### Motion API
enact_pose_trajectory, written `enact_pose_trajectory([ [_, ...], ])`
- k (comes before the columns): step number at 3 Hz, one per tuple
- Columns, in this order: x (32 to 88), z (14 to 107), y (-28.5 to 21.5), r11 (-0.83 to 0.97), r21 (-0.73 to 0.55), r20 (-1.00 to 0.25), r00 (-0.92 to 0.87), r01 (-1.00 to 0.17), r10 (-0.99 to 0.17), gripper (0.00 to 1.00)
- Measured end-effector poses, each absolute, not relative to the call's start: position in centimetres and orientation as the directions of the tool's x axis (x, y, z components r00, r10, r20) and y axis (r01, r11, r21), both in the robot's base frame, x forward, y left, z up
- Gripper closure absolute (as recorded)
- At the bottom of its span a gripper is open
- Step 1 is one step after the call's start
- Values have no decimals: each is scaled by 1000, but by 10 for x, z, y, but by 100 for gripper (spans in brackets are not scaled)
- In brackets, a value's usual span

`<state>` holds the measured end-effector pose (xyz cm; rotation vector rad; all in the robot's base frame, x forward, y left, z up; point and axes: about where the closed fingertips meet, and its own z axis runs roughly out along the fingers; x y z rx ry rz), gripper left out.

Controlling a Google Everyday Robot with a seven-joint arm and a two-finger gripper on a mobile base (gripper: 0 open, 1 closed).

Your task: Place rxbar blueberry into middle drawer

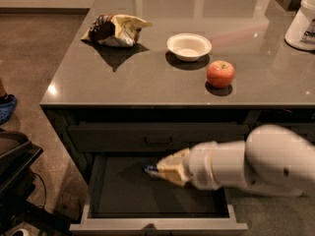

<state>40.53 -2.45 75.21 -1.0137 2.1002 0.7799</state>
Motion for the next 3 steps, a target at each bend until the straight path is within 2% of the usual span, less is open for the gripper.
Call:
enact_pose_trajectory([
  [1, 393, 657, -24, 574, 372, -732, -611, -730, -302, 100],
  [2, 401, 628, -27, 597, 413, -717, -649, -688, -253, 100],
  [3, 399, 634, -25, 588, 408, -719, -642, -699, -265, 100],
])
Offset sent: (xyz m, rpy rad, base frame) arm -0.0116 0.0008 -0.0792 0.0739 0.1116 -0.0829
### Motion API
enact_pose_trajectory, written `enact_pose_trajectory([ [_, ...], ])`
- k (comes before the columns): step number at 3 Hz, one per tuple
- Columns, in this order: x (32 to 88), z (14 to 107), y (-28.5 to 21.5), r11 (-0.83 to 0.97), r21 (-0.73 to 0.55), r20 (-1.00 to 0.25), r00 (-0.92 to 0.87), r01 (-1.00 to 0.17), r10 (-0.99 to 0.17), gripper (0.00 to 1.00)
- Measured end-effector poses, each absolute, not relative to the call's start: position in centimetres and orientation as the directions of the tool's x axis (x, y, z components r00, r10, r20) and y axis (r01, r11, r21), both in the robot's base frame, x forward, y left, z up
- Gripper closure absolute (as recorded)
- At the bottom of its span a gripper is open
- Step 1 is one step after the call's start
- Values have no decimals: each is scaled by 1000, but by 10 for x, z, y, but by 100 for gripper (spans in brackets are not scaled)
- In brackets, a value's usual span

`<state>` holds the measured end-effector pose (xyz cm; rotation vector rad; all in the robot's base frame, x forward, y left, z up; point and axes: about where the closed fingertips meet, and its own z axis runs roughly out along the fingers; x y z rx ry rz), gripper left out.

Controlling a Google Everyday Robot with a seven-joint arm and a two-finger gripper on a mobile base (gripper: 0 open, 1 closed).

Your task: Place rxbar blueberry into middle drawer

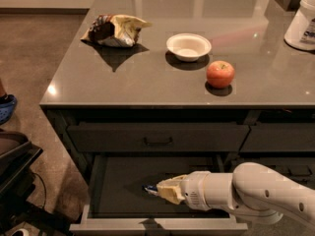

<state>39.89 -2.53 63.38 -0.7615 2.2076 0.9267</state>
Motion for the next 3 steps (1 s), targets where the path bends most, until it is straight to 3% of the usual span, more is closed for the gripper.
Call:
enact_pose_trajectory([
  [3, 457, 488, -10, 581, 578, -651, -753, -574, -96, 100],
])
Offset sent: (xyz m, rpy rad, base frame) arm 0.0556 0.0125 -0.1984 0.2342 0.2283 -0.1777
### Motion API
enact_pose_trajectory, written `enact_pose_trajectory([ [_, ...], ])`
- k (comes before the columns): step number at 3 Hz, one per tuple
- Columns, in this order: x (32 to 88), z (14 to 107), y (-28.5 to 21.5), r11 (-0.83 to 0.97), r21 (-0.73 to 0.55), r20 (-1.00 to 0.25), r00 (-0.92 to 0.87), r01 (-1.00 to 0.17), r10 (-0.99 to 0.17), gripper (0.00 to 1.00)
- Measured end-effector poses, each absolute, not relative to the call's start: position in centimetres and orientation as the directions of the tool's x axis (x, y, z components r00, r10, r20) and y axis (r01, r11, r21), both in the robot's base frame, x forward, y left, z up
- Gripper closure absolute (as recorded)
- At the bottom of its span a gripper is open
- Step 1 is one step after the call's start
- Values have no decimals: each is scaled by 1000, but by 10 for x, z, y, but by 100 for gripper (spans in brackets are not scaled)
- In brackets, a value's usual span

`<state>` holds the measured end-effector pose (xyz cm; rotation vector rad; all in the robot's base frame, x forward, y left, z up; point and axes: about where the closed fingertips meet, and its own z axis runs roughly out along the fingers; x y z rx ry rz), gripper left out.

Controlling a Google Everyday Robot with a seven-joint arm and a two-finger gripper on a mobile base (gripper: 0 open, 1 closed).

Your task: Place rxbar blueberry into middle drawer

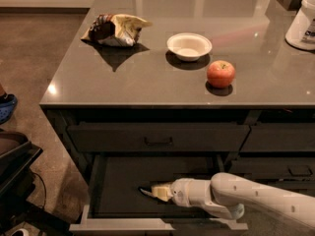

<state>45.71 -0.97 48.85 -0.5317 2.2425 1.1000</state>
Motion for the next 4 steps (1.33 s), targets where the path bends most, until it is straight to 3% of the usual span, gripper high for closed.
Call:
enact_pose_trajectory([
  [1, 454, 470, -2, 564, 620, -625, -778, -546, -67, 82],
  [4, 454, 471, -2, 564, 618, -626, -777, -548, -69, 12],
])
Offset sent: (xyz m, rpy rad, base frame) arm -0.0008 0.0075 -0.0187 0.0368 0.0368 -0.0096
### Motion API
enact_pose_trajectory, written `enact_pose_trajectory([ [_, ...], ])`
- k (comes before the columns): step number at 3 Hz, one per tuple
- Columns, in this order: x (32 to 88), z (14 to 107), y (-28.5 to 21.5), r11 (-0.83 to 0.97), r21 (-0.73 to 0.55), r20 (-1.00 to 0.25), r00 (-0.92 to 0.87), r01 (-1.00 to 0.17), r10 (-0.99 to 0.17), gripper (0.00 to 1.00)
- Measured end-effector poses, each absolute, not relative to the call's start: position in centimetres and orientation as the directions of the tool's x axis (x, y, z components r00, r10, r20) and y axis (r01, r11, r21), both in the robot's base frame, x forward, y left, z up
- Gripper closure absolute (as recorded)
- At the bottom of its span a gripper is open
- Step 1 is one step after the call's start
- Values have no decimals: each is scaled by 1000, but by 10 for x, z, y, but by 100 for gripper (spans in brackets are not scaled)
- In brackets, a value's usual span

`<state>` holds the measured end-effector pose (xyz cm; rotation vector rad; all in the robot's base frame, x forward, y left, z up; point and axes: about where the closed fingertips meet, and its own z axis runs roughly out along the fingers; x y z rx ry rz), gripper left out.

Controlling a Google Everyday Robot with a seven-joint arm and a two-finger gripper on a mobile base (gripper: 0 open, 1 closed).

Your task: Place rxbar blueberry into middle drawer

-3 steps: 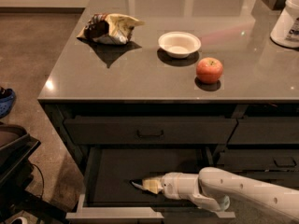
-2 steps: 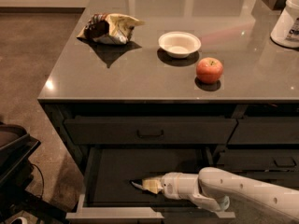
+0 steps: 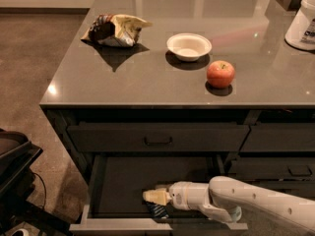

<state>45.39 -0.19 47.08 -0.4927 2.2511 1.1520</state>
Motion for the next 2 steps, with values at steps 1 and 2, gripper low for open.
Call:
enact_pose_trajectory([
  [1, 454, 471, -2, 564, 618, -626, -777, -548, -69, 0],
  [2, 454, 471, -2, 564, 618, -626, -777, -548, -69, 0],
])
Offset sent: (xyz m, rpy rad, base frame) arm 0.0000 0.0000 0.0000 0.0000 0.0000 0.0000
